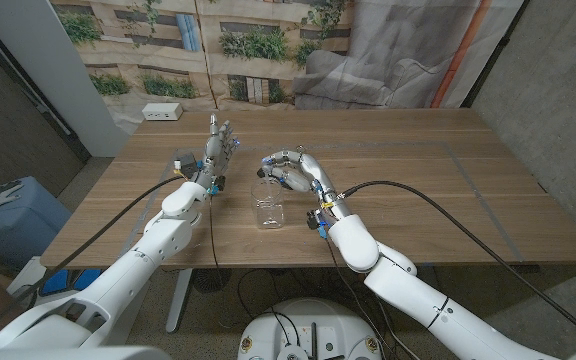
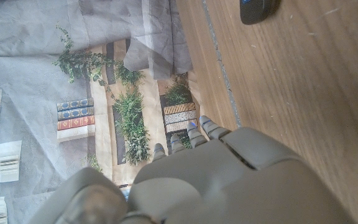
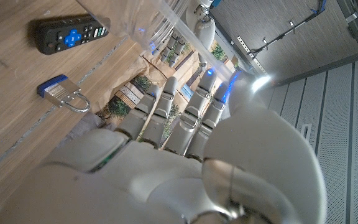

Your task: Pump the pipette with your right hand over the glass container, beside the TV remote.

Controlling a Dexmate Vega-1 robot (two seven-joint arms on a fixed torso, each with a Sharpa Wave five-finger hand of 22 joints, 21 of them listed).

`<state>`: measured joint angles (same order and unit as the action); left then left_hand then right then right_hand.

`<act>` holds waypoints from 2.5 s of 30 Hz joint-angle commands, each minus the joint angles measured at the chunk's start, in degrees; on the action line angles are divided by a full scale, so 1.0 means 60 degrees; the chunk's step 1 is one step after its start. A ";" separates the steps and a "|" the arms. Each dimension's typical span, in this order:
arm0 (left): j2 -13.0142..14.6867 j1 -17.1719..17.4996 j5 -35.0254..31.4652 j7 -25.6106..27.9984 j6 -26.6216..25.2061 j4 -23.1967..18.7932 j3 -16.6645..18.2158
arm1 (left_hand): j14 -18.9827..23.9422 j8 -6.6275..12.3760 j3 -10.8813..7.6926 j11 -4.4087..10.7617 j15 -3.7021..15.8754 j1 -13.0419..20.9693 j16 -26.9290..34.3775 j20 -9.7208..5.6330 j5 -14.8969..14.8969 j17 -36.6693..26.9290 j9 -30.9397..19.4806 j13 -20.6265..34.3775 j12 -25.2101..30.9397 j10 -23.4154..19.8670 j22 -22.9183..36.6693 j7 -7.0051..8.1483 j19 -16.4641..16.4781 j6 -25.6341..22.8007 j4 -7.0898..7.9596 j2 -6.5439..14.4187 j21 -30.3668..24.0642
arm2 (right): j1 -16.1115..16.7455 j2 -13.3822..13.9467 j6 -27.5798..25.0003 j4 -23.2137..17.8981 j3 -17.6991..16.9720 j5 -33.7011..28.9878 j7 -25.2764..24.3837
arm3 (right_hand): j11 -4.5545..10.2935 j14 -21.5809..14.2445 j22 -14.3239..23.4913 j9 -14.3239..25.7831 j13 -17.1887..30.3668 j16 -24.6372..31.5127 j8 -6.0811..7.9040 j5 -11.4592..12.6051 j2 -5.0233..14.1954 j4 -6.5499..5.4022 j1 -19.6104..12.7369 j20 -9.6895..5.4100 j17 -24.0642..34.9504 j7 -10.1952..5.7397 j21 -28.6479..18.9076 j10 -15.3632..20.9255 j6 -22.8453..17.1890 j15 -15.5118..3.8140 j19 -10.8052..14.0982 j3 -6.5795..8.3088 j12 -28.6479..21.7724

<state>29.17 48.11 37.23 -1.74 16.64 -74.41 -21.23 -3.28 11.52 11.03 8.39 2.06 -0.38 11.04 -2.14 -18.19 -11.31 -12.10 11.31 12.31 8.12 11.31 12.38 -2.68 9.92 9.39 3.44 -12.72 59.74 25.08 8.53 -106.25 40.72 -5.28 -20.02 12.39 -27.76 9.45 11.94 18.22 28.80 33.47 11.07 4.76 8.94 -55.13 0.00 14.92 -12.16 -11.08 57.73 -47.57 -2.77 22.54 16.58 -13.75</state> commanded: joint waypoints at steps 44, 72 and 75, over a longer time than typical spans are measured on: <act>0.0001 0.0005 -0.0003 0.0010 -0.0003 -0.0012 -0.0001 | -0.0073 0.0054 0.0059 0.0027 0.1103 0.0029 0.0059 -0.0842 -0.0074 -0.0016 -0.0023 0.0053 0.0045 -0.0002 0.0023 0.0054 -0.0065 0.0015 -0.0001 0.0380 -0.0054 | -0.0191 -0.0458 0.0630 0.1450 0.0089 0.0264 0.0022 | 0.0014 -0.0168 0.0051 -0.0012 0.0088 0.0049 0.0043 0.0129 0.0125 0.0061 -0.0115 -0.0088 0.0037 -0.0009 -0.0001 0.0096 -0.0245 -0.1474 -0.0013 0.0012 0.0008; 0.0001 0.0003 -0.0003 0.0008 0.0000 -0.0007 -0.0001 | -0.0082 0.0056 0.0062 0.0023 0.1101 0.0034 0.0055 -0.0849 -0.0077 -0.0016 -0.0023 0.0053 0.0044 -0.0002 0.0022 0.0054 -0.0057 0.0012 -0.0003 0.0384 -0.0056 | -0.0116 -0.0568 0.0897 0.1604 -0.0024 0.0353 -0.0246 | 0.0018 -0.0546 0.0045 -0.0036 0.0277 0.0180 0.0244 0.0162 0.0187 0.0206 -0.0613 -0.0236 0.0085 -0.0027 -0.0021 0.0593 -0.0710 -0.1607 0.0105 0.0171 -0.0265; 0.0000 0.0002 -0.0004 0.0008 0.0001 -0.0006 -0.0001 | -0.0079 0.0056 0.0062 0.0007 0.1082 0.0034 0.0056 -0.0845 -0.0077 -0.0015 -0.0023 0.0053 0.0044 -0.0003 0.0022 0.0054 -0.0058 0.0011 -0.0003 0.0385 -0.0056 | -0.0111 -0.0568 0.0949 0.1637 -0.0022 0.0397 -0.0213 | 0.0020 -0.0587 0.0045 -0.0040 0.0302 0.0205 0.0262 0.0167 0.0199 0.0220 -0.0705 -0.0254 0.0100 -0.0020 -0.0020 0.0638 -0.0755 -0.1620 0.0109 0.0196 -0.0291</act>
<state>29.17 48.13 37.22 -1.69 16.65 -74.47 -21.24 -3.28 11.52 11.03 8.39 2.06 -0.38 11.04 -2.14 -18.46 -11.31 -12.10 11.31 12.31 8.12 11.31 12.38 -2.68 9.92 9.39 3.44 -12.72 58.82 21.88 13.48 -96.87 40.79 -3.37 -21.10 12.56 -30.46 9.45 11.60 19.83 29.70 34.71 11.53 5.97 9.90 -58.19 -1.05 15.32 -12.27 -11.08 60.85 -51.40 -2.78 22.99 17.54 -15.07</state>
